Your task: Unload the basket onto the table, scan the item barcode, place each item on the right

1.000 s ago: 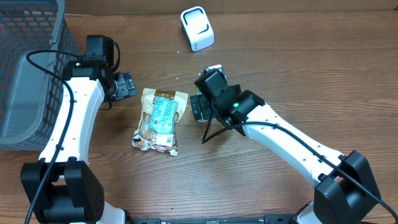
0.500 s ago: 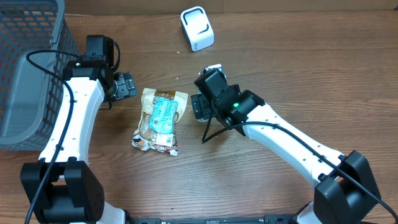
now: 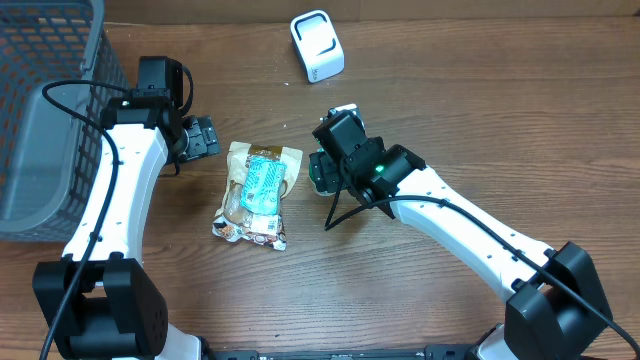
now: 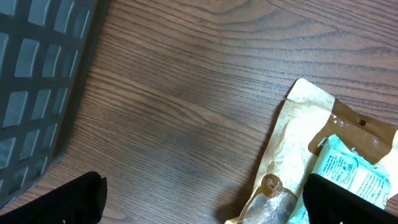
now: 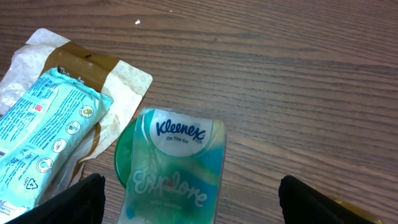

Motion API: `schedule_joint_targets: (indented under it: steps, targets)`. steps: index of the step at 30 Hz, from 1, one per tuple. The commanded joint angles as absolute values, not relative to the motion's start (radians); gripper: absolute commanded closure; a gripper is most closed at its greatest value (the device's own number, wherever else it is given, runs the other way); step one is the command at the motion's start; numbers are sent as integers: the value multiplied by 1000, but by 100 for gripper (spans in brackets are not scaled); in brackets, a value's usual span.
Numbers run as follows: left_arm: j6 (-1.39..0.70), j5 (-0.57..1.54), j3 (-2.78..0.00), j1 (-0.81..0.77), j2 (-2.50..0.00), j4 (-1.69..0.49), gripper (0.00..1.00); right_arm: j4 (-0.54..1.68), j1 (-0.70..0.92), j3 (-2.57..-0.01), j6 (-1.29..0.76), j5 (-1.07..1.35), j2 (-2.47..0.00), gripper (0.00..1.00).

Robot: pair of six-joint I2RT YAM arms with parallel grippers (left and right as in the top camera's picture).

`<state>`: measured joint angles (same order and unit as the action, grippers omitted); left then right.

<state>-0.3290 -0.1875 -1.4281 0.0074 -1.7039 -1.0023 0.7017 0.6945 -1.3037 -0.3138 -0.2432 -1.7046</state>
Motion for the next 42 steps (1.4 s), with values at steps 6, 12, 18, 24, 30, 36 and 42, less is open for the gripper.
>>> schedule_joint_targets:
  steps: [6, 12, 18, 24, 30, 36, 42]
  targets:
    - [-310, -190, -1443, 6, -1700, -1001, 1, 725, 690, -1328, -317, -253, -1712, 14]
    - [-310, -190, -1443, 6, -1700, -1001, 0, 727, 690, -1327, -317, -253, -1712, 14]
    - [-310, -190, -1443, 6, -1700, -1001, 0, 715, 690, -1311, -318, -268, -1712, 14]
    - [-310, -190, -1443, 6, -1700, -1001, 1, 701, 690, -1302, -317, -268, -1712, 13]
    - [-310, -190, -1443, 6, -1700, -1001, 1, 688, 690, -1302, -317, -269, -1712, 13]
    - [-310, -190, -1443, 6, -1700, -1001, 0, 683, 690, -1302, -317, -268, -1712, 14]
    - [-310, -190, -1443, 6, -1700, -1001, 0, 683, 690, -1301, -317, -269, -1712, 17]
